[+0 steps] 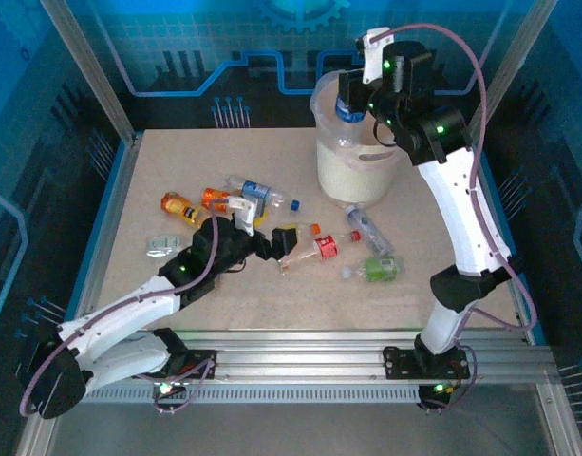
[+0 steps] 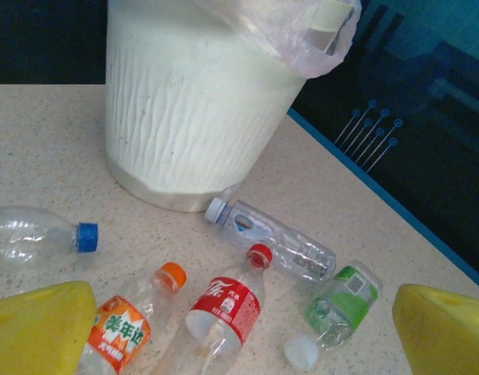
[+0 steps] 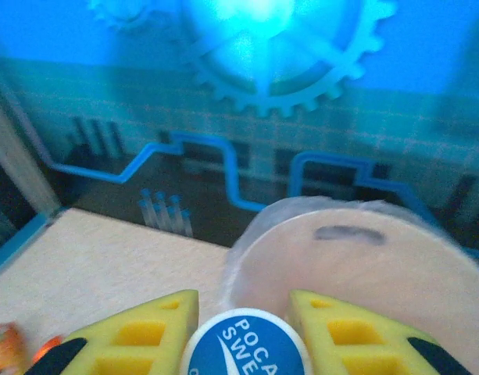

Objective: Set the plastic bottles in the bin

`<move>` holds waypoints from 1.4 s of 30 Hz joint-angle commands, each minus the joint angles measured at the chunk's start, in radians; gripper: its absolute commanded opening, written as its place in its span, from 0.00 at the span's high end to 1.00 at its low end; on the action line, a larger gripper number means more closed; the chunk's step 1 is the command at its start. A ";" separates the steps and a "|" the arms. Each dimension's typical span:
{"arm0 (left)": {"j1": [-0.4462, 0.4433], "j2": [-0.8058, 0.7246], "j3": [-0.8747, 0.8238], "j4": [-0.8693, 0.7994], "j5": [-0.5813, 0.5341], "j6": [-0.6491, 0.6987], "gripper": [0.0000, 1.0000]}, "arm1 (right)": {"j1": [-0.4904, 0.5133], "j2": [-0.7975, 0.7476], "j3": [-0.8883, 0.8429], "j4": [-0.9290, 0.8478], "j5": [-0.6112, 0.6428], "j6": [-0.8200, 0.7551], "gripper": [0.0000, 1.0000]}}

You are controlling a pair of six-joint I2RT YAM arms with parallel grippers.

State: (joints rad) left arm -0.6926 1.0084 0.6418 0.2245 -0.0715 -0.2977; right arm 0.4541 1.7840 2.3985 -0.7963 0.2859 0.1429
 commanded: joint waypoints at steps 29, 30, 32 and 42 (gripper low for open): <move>0.006 0.011 -0.004 -0.053 -0.052 -0.064 0.01 | -0.165 0.477 0.241 -0.060 -0.113 0.097 0.95; 0.005 0.012 -0.004 -0.051 -0.051 -0.067 0.01 | -0.171 0.482 0.234 -0.061 -0.133 0.112 0.95; 0.006 0.012 -0.004 -0.051 -0.051 -0.068 0.01 | -0.179 0.492 0.224 -0.066 -0.155 0.133 0.95; 0.005 0.020 0.001 -0.054 -0.054 -0.069 0.01 | -0.236 0.521 0.159 -0.086 -0.282 0.210 0.88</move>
State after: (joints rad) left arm -0.6926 1.0199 0.6373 0.1768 -0.1097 -0.3607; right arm 0.2390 2.2879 2.5645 -0.8650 0.0723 0.3145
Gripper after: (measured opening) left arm 0.990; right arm 0.300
